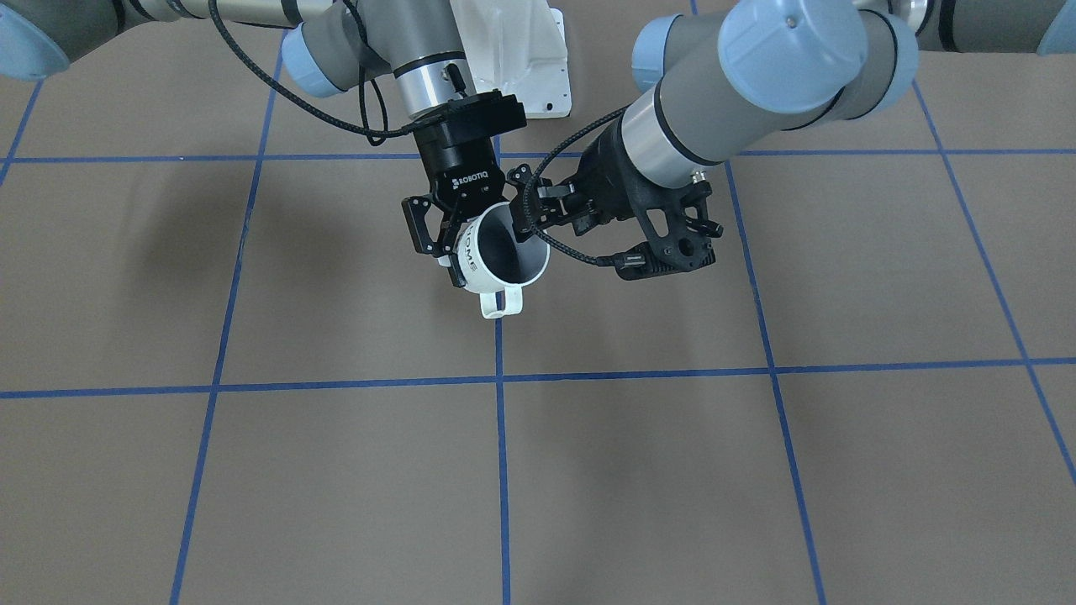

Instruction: Left arm hands cup to right arm to dump lemon

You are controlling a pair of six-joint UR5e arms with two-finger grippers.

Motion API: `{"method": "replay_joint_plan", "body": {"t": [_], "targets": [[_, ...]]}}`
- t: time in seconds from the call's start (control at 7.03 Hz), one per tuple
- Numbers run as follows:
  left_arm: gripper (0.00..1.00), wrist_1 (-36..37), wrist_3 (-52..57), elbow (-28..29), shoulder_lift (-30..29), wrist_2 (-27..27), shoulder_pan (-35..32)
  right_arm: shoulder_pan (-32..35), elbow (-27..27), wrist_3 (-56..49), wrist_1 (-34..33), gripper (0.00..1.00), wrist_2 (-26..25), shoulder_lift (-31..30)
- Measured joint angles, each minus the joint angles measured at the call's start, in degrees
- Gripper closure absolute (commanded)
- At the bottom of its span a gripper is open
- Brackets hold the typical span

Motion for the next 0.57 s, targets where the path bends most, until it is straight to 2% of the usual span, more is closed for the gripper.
{"method": "replay_joint_plan", "body": {"t": [0.43, 0.57], "targets": [[0.77, -0.03, 0.05, 0.03, -0.21, 0.01, 0.17, -0.05, 0.18, -0.11, 0.00, 0.80, -0.06, -0.08], [0.92, -0.07, 0.09, 0.03, -0.21, 0.00, 0.18, -0.02, 0.20, -0.12, 0.00, 0.68, -0.06, -0.11]]}}
